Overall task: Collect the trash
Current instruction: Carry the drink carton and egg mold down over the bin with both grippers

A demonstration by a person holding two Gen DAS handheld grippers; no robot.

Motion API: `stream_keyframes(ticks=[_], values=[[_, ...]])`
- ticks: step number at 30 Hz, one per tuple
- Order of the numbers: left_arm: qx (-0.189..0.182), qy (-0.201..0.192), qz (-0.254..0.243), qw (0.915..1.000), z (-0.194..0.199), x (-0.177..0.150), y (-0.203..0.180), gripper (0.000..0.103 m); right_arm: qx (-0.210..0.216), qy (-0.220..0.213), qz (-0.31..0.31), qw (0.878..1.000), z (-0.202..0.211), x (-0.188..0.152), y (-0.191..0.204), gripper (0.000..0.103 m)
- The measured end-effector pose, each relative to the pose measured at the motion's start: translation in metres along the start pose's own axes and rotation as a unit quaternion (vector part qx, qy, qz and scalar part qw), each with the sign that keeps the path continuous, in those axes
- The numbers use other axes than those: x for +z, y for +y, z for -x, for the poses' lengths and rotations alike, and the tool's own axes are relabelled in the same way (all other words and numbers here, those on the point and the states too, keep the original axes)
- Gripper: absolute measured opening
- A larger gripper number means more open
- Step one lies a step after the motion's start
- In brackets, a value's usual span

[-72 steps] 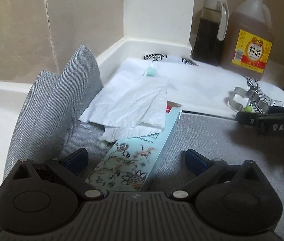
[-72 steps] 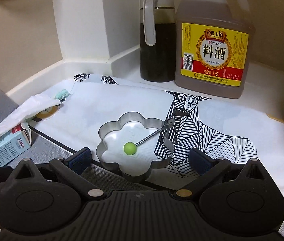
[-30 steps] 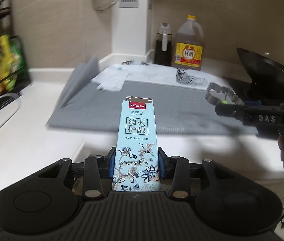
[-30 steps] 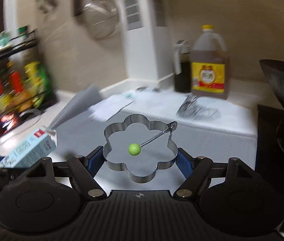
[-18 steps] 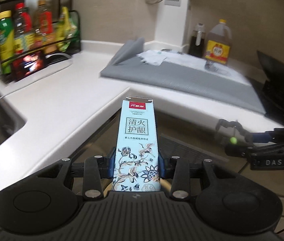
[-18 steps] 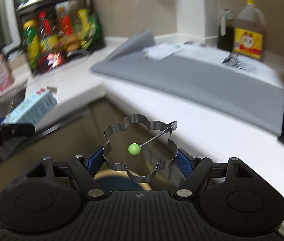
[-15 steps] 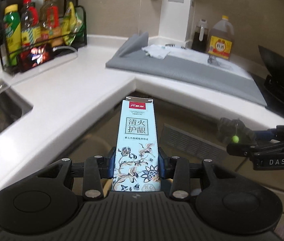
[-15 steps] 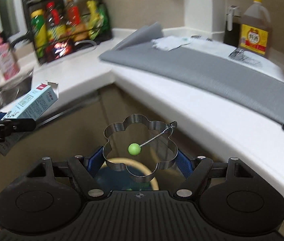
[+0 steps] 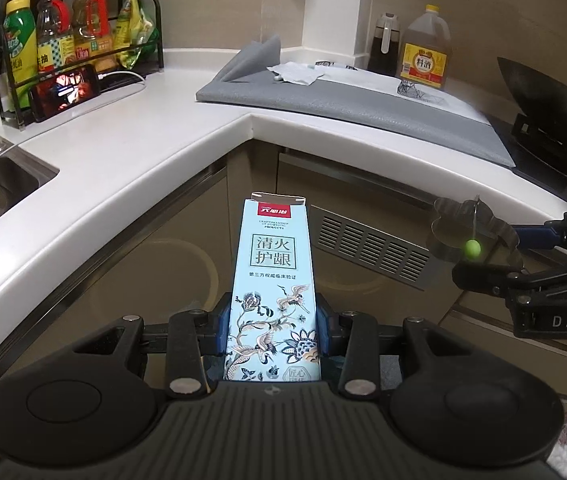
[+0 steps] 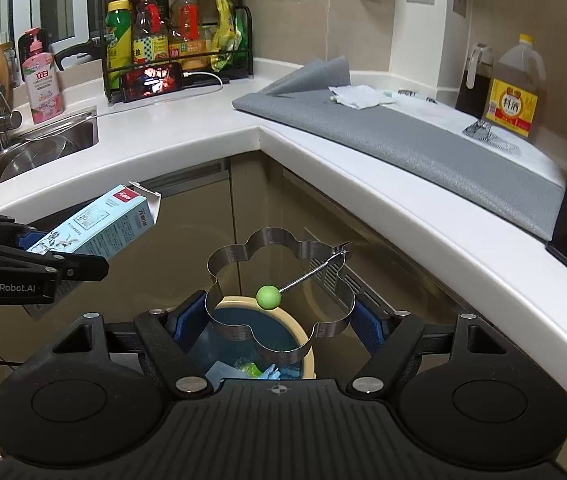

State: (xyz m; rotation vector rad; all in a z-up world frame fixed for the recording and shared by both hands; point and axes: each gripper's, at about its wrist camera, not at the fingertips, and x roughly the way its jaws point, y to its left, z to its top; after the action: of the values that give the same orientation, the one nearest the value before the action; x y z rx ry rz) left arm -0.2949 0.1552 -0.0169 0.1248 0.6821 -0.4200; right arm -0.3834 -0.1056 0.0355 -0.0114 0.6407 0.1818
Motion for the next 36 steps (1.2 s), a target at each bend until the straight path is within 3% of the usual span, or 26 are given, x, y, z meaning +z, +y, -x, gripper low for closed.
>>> stream_keyframes(ticks=[36], values=[[-0.004, 0.014, -0.006, 0.9999, -0.011, -0.005, -0.005, 0.044, 0.000, 0.020, -0.003, 1.000, -0.010, 0.000, 0.003, 0.078]])
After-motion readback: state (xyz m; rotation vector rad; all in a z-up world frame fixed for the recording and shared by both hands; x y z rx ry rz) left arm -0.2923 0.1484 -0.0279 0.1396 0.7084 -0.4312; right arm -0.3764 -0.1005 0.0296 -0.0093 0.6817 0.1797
